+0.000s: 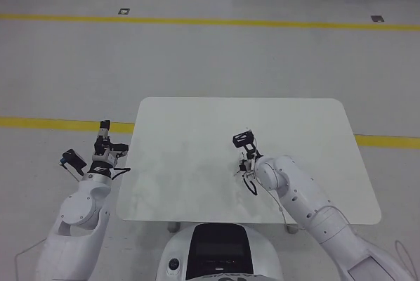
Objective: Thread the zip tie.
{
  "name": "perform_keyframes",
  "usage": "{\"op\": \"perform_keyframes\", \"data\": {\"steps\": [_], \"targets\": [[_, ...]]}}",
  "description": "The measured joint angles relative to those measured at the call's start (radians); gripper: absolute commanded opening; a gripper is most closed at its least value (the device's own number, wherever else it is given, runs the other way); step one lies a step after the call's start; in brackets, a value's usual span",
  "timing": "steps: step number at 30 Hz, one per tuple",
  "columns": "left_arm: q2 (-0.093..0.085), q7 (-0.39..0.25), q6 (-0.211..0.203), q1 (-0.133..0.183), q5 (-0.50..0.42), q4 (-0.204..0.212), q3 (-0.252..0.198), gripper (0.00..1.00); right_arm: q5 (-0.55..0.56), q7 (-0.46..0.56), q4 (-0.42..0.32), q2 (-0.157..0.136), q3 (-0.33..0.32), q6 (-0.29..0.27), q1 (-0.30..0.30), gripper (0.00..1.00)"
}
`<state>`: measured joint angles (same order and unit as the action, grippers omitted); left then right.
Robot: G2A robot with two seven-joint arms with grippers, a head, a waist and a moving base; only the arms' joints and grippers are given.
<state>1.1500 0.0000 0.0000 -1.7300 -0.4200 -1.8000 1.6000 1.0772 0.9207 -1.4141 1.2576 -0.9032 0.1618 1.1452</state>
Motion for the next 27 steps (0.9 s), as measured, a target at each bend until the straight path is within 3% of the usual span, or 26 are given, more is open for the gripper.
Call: {"op": "perform_keyframes", "data": {"steps": [27], "targets": [[0.000,0.000,0.000,0.000,0.000,0.000,0.000,1.00,0.020,-0.006,0.106,0.041,0.038,0.029,-0.050,0.15]]}}
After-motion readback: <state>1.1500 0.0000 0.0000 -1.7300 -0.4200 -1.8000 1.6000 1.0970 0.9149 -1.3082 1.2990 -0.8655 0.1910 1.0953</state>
